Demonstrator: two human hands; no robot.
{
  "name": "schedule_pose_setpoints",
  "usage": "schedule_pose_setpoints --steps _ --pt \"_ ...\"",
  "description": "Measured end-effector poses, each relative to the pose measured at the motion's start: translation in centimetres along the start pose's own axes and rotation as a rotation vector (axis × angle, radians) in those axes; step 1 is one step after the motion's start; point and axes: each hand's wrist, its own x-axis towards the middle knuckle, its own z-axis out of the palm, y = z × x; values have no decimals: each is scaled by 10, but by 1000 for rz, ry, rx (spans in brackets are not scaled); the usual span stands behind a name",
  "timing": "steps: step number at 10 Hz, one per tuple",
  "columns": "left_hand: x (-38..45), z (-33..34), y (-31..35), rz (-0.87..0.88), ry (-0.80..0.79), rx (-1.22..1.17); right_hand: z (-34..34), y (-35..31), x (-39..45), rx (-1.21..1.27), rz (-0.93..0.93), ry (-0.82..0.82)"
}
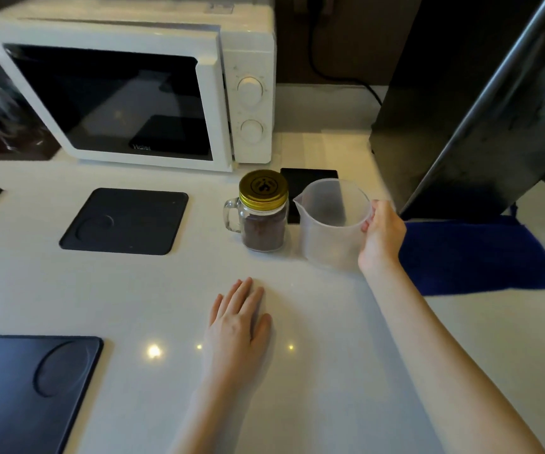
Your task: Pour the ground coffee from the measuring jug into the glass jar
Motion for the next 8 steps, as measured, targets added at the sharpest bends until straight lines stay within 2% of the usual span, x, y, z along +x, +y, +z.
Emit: schedule_pose_setpoints --steps 2,5,6,7,8 --pt "0 0 3 -28 23 -26 5 11 6 -46 32 2" --pt "-1 -1 5 -23 26 -25 3 19 6 -100 -63 -16" --pt "-1 -2 5 -17 16 -19 -2 22 6 -117 -16 -40" --pt "-1 -2 2 -7 12 -17 -10 14 11 -78 -77 -30" --pt "-1 -1 2 -13 6 -18 -23 -14 12 -81 -283 -37"
